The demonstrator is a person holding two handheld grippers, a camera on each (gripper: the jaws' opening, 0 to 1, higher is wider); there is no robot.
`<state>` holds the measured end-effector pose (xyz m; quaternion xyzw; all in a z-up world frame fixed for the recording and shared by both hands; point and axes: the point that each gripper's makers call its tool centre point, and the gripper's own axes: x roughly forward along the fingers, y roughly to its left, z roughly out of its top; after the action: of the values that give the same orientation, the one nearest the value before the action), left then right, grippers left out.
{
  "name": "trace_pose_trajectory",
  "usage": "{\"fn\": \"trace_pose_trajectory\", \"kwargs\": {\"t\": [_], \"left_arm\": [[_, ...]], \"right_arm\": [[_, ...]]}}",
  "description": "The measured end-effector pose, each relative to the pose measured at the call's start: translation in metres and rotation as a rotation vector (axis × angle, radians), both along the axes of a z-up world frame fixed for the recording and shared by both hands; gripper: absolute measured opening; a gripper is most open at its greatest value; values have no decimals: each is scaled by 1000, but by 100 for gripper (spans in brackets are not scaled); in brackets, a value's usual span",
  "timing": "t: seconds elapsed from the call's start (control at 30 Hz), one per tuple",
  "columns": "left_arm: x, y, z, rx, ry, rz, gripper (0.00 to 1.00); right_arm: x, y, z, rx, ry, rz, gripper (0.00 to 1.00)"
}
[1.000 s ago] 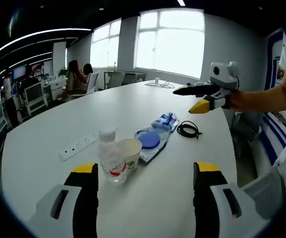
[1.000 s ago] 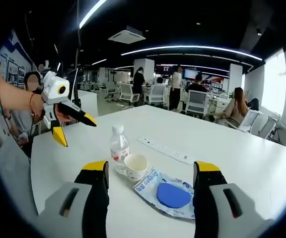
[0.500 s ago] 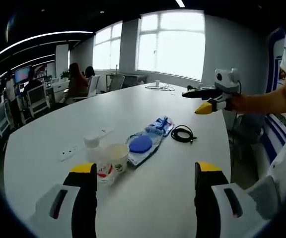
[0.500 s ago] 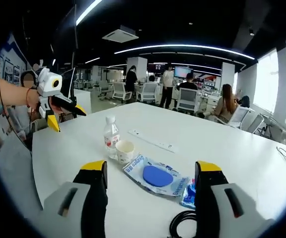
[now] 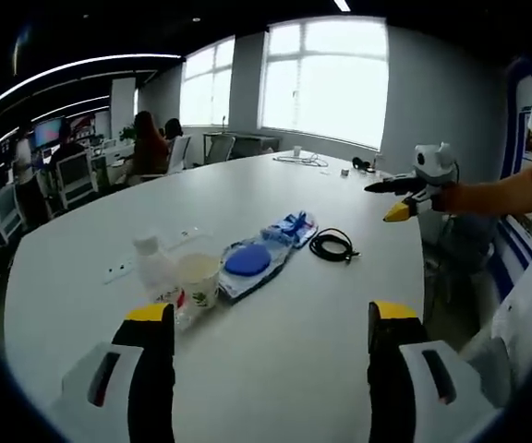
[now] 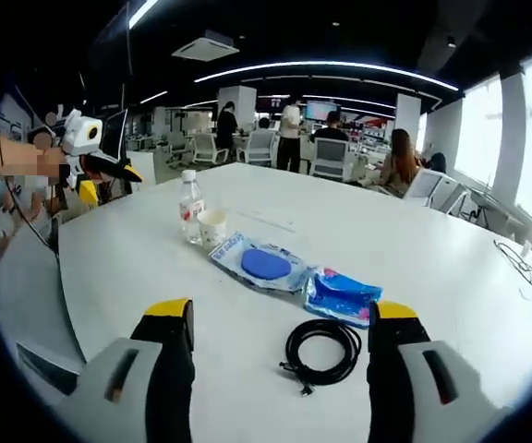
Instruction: Arrange the tabletop items into an orderly group along one side of the table until the central work area is clear of visible clutter.
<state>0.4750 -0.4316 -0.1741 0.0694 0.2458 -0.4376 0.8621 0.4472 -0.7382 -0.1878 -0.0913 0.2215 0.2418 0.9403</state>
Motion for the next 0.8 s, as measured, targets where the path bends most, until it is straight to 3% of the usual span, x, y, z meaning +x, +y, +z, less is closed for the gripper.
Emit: {"fn": "trace_pose_trajectory", "kwargs": {"t": [0.3,0.8], "left_arm": [[-16,-2,-21,-1,45,44,91],[-53,-9,-56,3,141,66,92]], "right_arm": [[-32,-28,-34,-16,83,-27,78],[-48,-25,-59,-17,143,-20,78]]}}
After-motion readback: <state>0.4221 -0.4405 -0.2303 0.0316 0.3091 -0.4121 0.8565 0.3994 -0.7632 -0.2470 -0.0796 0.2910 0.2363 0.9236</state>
